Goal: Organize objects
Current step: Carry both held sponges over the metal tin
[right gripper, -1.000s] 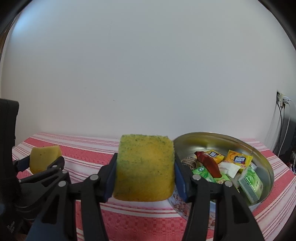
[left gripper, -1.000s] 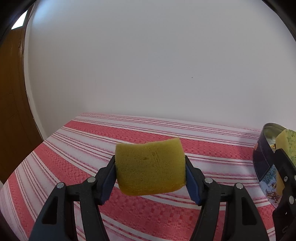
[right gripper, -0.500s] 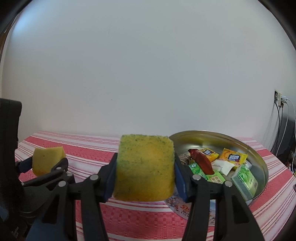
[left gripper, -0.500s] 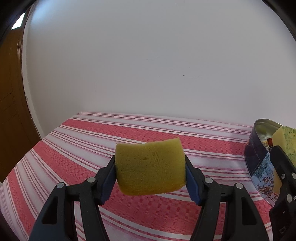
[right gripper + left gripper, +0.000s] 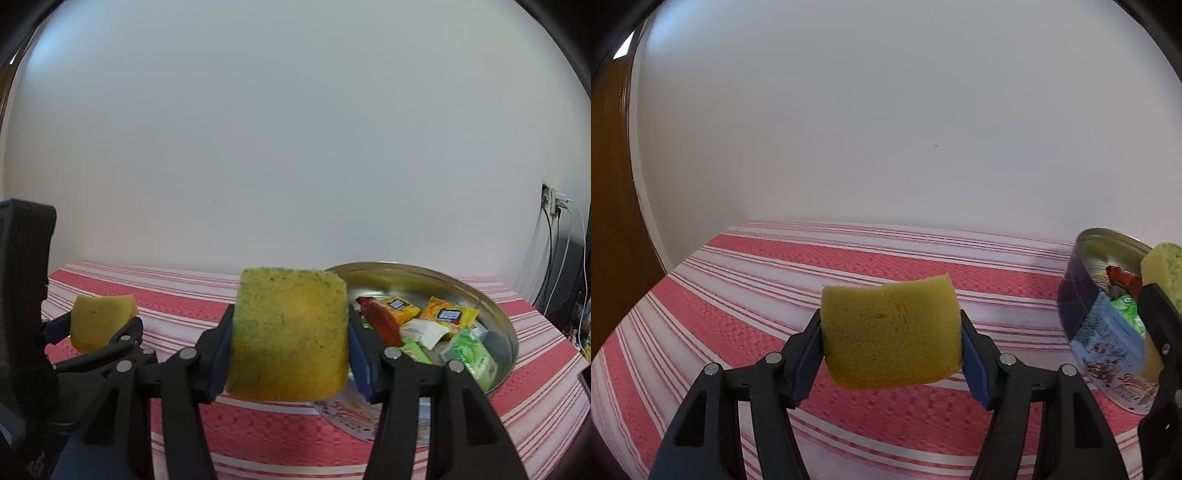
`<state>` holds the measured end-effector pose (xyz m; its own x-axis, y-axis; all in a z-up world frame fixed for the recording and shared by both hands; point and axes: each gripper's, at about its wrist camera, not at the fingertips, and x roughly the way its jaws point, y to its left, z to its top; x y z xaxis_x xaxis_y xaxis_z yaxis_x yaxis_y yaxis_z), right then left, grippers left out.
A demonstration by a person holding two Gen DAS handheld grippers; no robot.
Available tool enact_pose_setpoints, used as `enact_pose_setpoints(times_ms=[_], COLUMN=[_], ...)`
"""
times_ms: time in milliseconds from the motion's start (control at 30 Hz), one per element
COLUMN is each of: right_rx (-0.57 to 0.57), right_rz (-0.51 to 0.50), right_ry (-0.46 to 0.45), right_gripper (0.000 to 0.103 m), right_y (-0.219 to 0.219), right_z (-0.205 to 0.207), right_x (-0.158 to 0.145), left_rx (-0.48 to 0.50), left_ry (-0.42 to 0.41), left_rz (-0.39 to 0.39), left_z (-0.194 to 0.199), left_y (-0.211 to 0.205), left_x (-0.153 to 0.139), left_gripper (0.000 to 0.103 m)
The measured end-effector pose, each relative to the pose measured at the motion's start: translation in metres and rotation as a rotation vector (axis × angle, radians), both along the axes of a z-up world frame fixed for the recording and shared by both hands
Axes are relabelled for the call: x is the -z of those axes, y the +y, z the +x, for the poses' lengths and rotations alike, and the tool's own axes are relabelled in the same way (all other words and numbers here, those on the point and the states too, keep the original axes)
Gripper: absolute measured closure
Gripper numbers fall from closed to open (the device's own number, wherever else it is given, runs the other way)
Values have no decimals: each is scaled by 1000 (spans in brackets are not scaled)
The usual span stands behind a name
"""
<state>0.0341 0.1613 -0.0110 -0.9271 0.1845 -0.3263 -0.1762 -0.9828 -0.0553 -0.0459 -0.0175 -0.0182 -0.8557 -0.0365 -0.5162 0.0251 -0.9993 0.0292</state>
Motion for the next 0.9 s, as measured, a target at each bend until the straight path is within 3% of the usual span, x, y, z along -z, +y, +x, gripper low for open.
enact_pose_setpoints(times_ms=[900], right_rx=[147], right_rz=[-12], right_ry=[93], right_gripper=[48], right_y=[92], right_z=[38], right_x=[-20], left_rx=[162], left_ry=[70], left_rz=[27], left_z=[30], left_y=[100], left_x=[-30], left_gripper=[35])
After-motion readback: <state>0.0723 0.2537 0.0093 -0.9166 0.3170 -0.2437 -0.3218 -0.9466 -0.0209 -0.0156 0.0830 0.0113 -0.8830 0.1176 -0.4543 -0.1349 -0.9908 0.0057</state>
